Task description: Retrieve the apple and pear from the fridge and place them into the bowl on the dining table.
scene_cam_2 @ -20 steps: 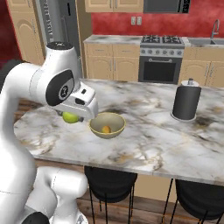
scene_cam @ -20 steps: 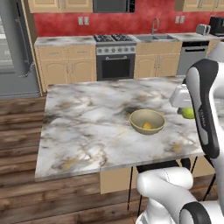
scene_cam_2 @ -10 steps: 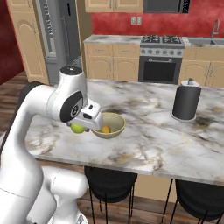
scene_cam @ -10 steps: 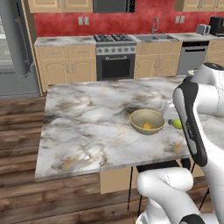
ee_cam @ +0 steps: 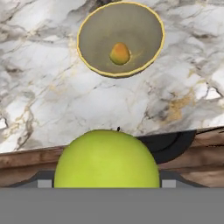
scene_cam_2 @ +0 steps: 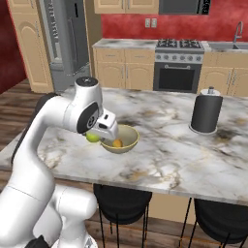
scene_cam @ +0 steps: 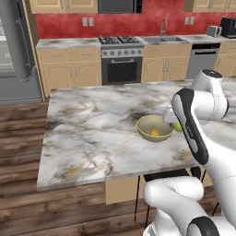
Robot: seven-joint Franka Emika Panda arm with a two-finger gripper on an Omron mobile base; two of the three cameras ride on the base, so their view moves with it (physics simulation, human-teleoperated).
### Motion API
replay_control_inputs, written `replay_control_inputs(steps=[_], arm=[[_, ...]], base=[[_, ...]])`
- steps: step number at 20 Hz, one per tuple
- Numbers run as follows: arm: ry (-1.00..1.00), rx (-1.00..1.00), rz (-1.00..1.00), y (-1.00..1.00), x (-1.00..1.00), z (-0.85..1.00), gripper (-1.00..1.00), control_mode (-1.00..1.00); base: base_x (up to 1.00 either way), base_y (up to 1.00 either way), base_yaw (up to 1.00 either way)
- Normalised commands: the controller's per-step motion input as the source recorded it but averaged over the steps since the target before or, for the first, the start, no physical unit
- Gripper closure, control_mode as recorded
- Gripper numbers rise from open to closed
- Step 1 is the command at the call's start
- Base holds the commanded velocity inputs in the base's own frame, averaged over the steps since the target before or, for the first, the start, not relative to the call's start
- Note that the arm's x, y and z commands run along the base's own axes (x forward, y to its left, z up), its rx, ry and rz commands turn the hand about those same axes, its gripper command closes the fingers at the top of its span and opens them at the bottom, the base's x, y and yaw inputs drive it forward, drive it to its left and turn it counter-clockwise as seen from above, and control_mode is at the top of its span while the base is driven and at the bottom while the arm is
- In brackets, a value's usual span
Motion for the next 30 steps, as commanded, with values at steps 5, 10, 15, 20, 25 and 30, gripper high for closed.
replay_control_inputs(steps=[5,10,15,20,25,30], arm=[[0.01,0.02,0.00,-0.10,0.58,-0.08,1.00,-1.00],[0.00,0.01,0.00,-0.07,0.51,-0.16,1.00,-1.00],[0.00,0.00,0.00,0.00,0.54,-0.23,1.00,-1.00],[0.00,0.00,0.00,0.00,0.50,-0.26,1.00,-1.00],[-0.01,0.00,0.00,0.00,0.18,-0.28,1.00,-1.00],[-0.01,0.00,-0.01,0.00,0.00,-0.35,1.00,-1.00]], base=[[0.00,0.00,0.00],[0.00,0.00,0.00],[0.00,0.00,0.00],[0.00,0.00,0.00],[0.00,0.00,0.00],[0.00,0.00,0.00]])
